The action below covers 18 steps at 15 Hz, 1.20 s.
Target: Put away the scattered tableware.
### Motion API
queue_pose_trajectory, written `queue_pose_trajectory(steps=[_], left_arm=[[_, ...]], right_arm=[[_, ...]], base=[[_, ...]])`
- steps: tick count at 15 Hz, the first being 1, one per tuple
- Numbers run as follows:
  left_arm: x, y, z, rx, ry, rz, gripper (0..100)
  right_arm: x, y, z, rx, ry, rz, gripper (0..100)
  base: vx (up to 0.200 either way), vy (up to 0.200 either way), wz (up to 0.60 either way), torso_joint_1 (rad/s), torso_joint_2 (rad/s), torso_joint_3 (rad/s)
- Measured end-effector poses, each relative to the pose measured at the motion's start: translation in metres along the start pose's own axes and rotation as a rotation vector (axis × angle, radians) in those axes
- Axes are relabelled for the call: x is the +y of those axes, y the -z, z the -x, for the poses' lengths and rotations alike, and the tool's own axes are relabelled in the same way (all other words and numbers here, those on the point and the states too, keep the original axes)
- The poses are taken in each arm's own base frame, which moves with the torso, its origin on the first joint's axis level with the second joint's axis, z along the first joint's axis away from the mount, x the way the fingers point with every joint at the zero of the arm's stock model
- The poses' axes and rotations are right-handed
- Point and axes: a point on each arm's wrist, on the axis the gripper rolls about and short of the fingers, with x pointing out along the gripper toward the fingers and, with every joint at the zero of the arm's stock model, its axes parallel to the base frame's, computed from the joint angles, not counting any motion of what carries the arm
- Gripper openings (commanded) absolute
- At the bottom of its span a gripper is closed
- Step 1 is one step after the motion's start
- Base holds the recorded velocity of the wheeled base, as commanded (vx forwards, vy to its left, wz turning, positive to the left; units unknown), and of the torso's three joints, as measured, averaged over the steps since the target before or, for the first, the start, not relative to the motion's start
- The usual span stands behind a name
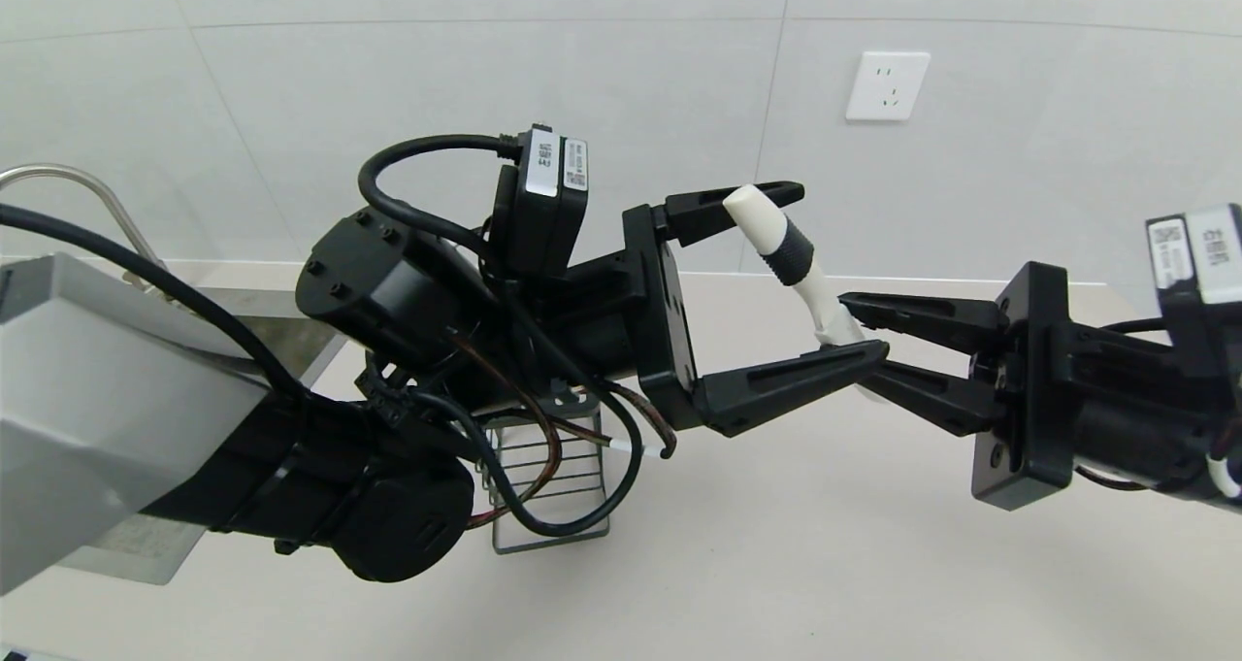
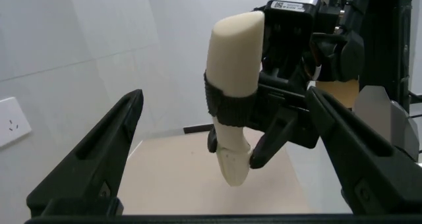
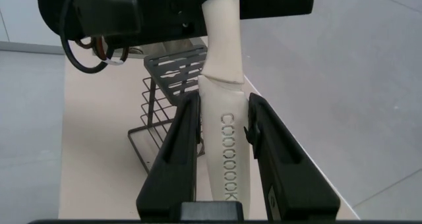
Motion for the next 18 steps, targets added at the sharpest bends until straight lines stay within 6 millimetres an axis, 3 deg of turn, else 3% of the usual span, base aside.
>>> queue_pose_trajectory(steps=[7, 8, 14, 18], left_arm=[[-0.002, -0.001, -0.002, -0.006, 0.007, -0.001, 0], [-0.002, -0.002, -0.003, -0.008, 0.007, -0.003, 0], [0.000, -0.003, 0.000, -0.006, -0.008, -0.015, 0], [0.005, -0.012, 0.006, -0.015, -0.123, -0.027, 0]], right_arm=[[-0.002, -0.002, -0.002, -0.009, 0.002, 0.007, 0], [-0.003, -0.003, -0.002, -0.015, 0.004, 0.011, 100], [0.004, 0.003, 0.005, 0.006, 0.000, 0.020, 100], [0.018, 0.007, 0.045, 0.040, 0.059, 0.062, 100]], base=[[0.000, 0.000, 0.00, 0.000, 0.00, 0.000], [0.000, 0.000, 0.00, 0.000, 0.00, 0.000], [0.000, 0.000, 0.00, 0.000, 0.00, 0.000], [0.000, 0.000, 0.00, 0.000, 0.00, 0.000]])
